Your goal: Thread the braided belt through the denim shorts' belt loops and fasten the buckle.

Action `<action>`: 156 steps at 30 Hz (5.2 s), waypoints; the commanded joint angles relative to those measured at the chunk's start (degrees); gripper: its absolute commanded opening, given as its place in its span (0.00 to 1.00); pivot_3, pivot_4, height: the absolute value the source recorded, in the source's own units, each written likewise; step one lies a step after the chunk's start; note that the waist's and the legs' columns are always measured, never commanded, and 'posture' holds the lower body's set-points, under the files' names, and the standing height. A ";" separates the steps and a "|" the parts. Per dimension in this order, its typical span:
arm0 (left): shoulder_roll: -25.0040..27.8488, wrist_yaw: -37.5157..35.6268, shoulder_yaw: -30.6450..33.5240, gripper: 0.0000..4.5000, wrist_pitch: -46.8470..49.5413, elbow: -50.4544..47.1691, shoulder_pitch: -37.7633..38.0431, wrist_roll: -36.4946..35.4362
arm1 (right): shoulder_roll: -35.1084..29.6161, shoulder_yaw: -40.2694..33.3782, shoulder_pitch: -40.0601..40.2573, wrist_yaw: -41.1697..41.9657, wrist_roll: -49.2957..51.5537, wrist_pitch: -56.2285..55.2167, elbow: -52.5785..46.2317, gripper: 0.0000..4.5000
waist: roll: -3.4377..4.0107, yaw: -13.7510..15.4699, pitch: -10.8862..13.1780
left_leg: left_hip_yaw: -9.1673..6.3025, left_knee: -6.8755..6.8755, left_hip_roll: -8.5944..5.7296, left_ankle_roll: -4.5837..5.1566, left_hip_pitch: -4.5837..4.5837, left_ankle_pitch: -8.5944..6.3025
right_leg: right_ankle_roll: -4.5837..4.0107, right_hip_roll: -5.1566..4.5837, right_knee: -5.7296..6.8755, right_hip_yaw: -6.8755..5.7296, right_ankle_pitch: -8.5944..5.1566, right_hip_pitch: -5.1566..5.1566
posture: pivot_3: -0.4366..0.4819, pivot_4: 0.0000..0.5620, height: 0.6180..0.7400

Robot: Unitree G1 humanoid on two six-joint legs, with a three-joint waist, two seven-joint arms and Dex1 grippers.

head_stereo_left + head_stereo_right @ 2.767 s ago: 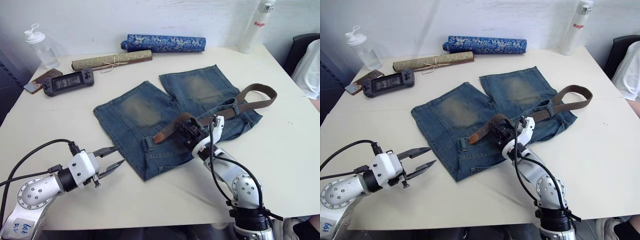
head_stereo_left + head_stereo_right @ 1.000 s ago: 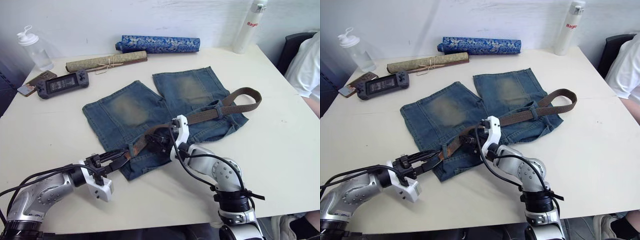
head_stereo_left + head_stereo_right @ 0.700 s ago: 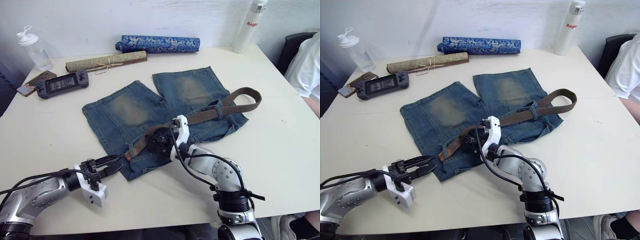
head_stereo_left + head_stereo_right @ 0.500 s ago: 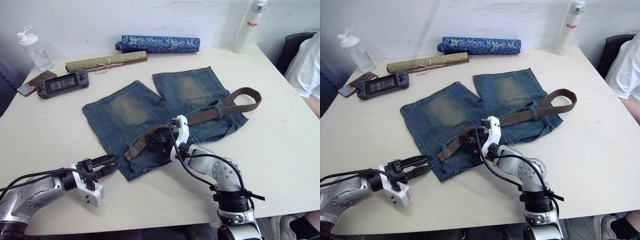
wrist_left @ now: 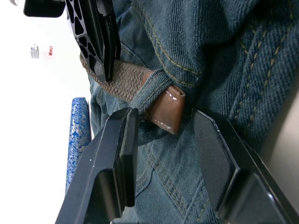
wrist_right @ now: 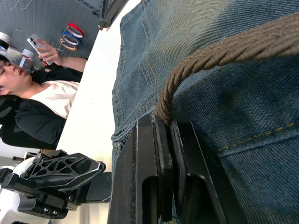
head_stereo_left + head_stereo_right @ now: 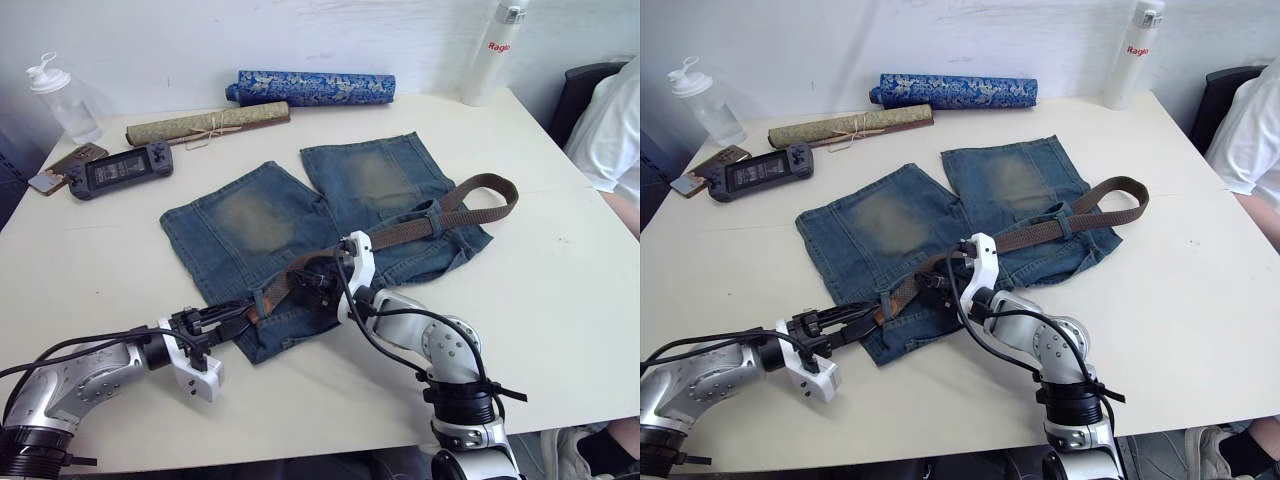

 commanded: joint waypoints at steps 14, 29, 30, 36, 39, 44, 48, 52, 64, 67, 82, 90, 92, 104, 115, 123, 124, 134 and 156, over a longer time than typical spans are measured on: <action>1.03 1.41 -0.39 0.01 1.24 -3.52 1.83 0.20 | 1.17 0.38 1.36 -0.22 0.37 3.28 0.10 0.00 | 0.13 0.03 -0.10 | -0.02 0.00 -0.04 0.00 0.00 0.00 | 0.01 -0.03 -0.01 0.02 -0.01 0.01 | 0.48 0.27 0.16; 1.41 2.37 -0.64 0.00 2.15 -4.10 2.57 0.73 | -9.85 -10.15 4.03 -2.12 10.33 6.22 -13.31 0.67 | 0.20 0.43 -0.06 | -0.02 0.04 -0.08 0.00 -0.08 0.00 | 0.05 -0.07 -0.04 0.02 -0.03 0.01 | 0.48 0.27 0.16; 1.42 2.36 -0.75 0.00 2.20 -4.06 2.50 0.70 | -12.39 -9.72 4.54 -0.86 9.53 6.40 -14.81 0.67 | 0.21 0.69 -0.05 | -0.01 0.04 -0.09 0.00 -0.08 0.00 | 0.06 -0.09 -0.06 0.02 -0.03 0.01 | 0.48 0.27 0.16; 1.54 2.34 -1.03 0.00 2.26 -3.65 2.32 0.34 | -21.87 -2.05 7.36 2.53 -2.67 4.38 -16.46 0.67 | 0.19 1.01 -0.06 | 0.08 -0.02 -0.04 0.00 -0.04 0.00 | 0.15 -0.11 -0.19 -0.01 -0.05 0.06 | 0.48 0.27 0.16; 2.35 2.57 -0.20 0.00 1.84 -3.14 3.10 -0.28 | -21.97 1.70 7.62 0.87 -10.14 2.47 -13.36 0.67 | 0.03 1.28 -0.16 | 0.13 -0.01 -0.07 0.00 0.01 0.00 | 0.18 -0.19 -0.21 0.01 -0.04 0.12 | 0.48 0.27 0.16; 7.81 2.12 3.76 0.00 -2.36 0.31 8.38 -10.02 | -21.54 4.05 7.28 1.46 -15.56 1.04 -11.14 0.67 | -0.39 1.29 -0.42 | 0.09 -0.03 -0.02 0.00 0.22 -0.01 | 0.15 -0.16 -0.19 0.01 -0.05 0.26 | 0.48 0.27 0.16; 13.67 -2.63 2.62 0.00 -3.35 3.97 12.50 -19.76 | -22.33 4.40 7.69 3.41 -17.46 1.38 -11.26 0.67 | -0.59 1.88 -0.54 | 0.07 0.00 -0.06 0.00 0.22 -0.01 | 0.14 -0.18 -0.15 -0.03 -0.06 0.30 | 0.48 0.27 0.16; 18.40 -3.46 5.71 0.00 -10.41 12.54 17.26 -19.35 | -22.70 4.21 7.49 5.28 -18.91 1.84 -10.89 0.67 | -0.79 2.02 -0.66 | 0.01 -0.01 -0.06 -0.02 0.21 -0.03 | 0.12 -0.17 -0.08 -0.07 -0.09 0.31 | 0.48 0.27 0.16; 33.63 25.31 5.84 0.00 -15.59 51.63 16.24 10.70 | -21.59 4.39 5.87 7.49 -21.73 2.13 -9.54 0.67 | -1.09 2.62 -0.84 | 0.03 -0.09 -0.08 0.10 0.47 -0.12 | 0.17 -0.11 0.11 -0.08 -0.26 0.45 | 0.48 0.27 0.16; 35.77 34.30 0.52 0.00 -12.02 53.81 13.33 17.11 | -21.14 4.38 5.55 7.67 -21.97 2.36 -9.48 0.67 | -1.08 2.86 -0.83 | 0.02 -0.20 -0.08 0.11 0.72 -0.13 | 0.22 -0.09 0.14 -0.06 -0.32 0.65 | 0.48 0.27 0.16; 35.70 37.12 -15.39 0.81 -23.47 57.63 -6.95 9.84 | -20.04 2.62 4.75 8.84 -23.55 3.84 -8.96 0.69 | -1.00 3.39 -0.81 | -0.13 -0.27 -0.07 0.10 0.94 -0.14 | 0.25 -0.02 0.20 -0.13 -0.36 0.90 | 0.48 0.27 0.16; 43.58 10.78 -30.02 0.81 -20.04 33.53 0.19 -34.50 | -19.74 2.31 4.04 10.01 -23.90 4.93 -8.52 0.69 | -1.11 2.82 -0.78 | -0.25 -0.10 -0.05 -0.12 0.73 -0.26 | 0.20 -0.09 0.21 -0.21 -0.42 0.78 | 0.48 0.27 0.16; 49.47 3.44 -32.73 0.81 -12.96 20.33 6.57 -50.58 | -19.45 1.93 3.78 10.19 -23.68 5.20 -8.52 0.69 | -1.27 2.68 -0.76 | -0.36 -0.02 0.01 -0.26 0.61 -0.34 | 0.14 -0.08 0.26 -0.20 -0.45 0.65 | 0.48 0.27 0.16; 48.09 -6.86 -21.31 0.81 21.71 -22.59 12.73 -83.28 | -19.58 -13.65 -0.30 14.33 -6.60 13.87 -16.62 0.69 | -0.53 2.64 0.07 | -0.14 0.14 -0.05 -0.27 -0.08 -0.34 | 0.22 -0.09 0.10 -0.10 -0.40 0.22 | 0.48 0.27 0.16; 22.59 -10.50 -19.40 0.81 50.71 -31.94 2.96 -72.52 | -54.59 -10.00 4.01 43.62 -21.24 -10.51 -15.05 0.69 | -0.11 2.84 0.79 | 0.13 -0.08 -0.06 -0.15 -0.21 -0.41 | 0.49 -0.17 -0.80 -0.19 -0.24 0.31 | 0.48 0.27 0.16; 13.62 -16.88 -18.49 0.81 58.77 -32.25 -1.51 -61.63 | -62.32 5.37 0.99 50.54 -53.85 -49.22 5.69 0.69 | -0.24 2.81 1.03 | 0.53 0.09 -0.02 -0.18 -0.19 -0.38 | 0.49 -0.28 -1.01 -0.06 0.06 0.32 | 0.48 0.27 0.16; 12.86 -17.66 -18.95 0.81 59.89 -32.20 -2.32 -59.74 | -62.33 6.57 0.01 50.62 -56.67 -52.51 8.26 0.69 | -0.24 2.90 1.05 | 0.53 0.09 -0.02 -0.20 -0.21 -0.37 | 0.47 -0.29 -1.01 -0.04 0.07 0.31 | 0.48 0.27 0.16; 4.40 -21.17 -24.60 0.81 68.34 -28.83 -8.30 -41.28 | -59.41 12.95 -3.09 47.34 -74.15 -72.79 25.62 0.69 | -0.57 3.00 0.85 | 0.55 0.35 -0.05 -0.21 -0.19 -0.36 | 0.53 -0.27 -0.81 0.06 0.18 0.36 | 0.48 0.27 0.16; 8.72 -23.60 -20.71 0.02 40.53 9.53 -16.06 -25.02 | -56.48 4.69 8.23 60.06 -54.81 -38.98 -4.87 0.00 | -0.19 3.92 0.17 | 0.41 0.89 0.03 -0.13 -0.15 -0.36 | -0.09 -0.21 -0.15 0.00 -0.06 0.36 | 0.48 0.27 0.16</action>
